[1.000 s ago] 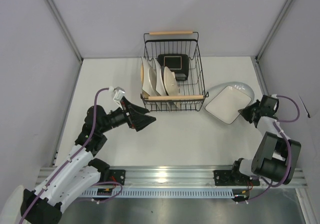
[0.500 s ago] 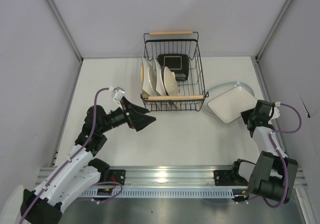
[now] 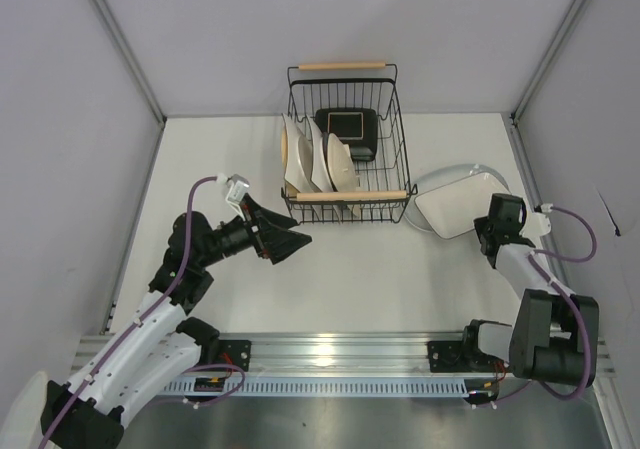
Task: Unload the plates from the dish rack
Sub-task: Place the plate on the table
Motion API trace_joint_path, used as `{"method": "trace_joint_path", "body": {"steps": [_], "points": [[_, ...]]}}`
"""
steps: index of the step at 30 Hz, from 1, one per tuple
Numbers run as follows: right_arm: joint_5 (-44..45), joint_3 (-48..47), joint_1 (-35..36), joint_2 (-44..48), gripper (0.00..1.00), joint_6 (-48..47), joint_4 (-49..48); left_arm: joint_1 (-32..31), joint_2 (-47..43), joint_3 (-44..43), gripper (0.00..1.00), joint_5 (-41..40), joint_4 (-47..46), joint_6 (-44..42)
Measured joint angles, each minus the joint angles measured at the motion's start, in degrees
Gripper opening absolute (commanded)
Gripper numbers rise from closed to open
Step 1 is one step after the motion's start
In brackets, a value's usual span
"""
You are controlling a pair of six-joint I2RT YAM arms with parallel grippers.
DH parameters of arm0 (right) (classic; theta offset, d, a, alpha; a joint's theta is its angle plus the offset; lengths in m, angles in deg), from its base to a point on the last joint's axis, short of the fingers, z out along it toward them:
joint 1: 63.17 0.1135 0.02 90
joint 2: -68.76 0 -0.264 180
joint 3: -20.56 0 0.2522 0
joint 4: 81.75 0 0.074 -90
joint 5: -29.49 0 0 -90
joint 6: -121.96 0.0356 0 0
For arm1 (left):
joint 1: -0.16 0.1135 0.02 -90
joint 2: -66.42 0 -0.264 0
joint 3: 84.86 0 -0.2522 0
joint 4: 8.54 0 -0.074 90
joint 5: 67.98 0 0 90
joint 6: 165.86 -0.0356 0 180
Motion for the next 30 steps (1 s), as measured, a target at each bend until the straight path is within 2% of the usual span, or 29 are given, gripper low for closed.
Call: {"method": "trace_joint_path", "body": {"steps": [10, 22, 23, 26, 30], "points": [[3.06, -1.73, 3.65, -7.30, 0.00, 6.21, -4.94, 0.00, 0.04, -0.02, 0.99, 0.00, 0.02, 0.00], [1.66, -4.24, 4.63, -13.00, 0.00, 9.97, -6.25, 0.00, 0.24, -0.02, 1.00, 0.02, 0.09, 0.00], [1.51, -4.28, 4.63, -13.16, 0.01, 10.10, -6.27, 0.00, 0.24, -0.02, 1.00, 0.02, 0.13, 0.00], [0.70, -4.39, 4.31, -13.64, 0.18, 10.21, -6.64, 0.00, 0.24, -0.02, 1.00, 0.02, 0.35, 0.00], [-1.09, -4.57, 2.69, -14.16, 0.34, 10.19, -7.04, 0.00, 0.24, -0.04, 1.00, 0.02, 0.39, -0.02]]}}
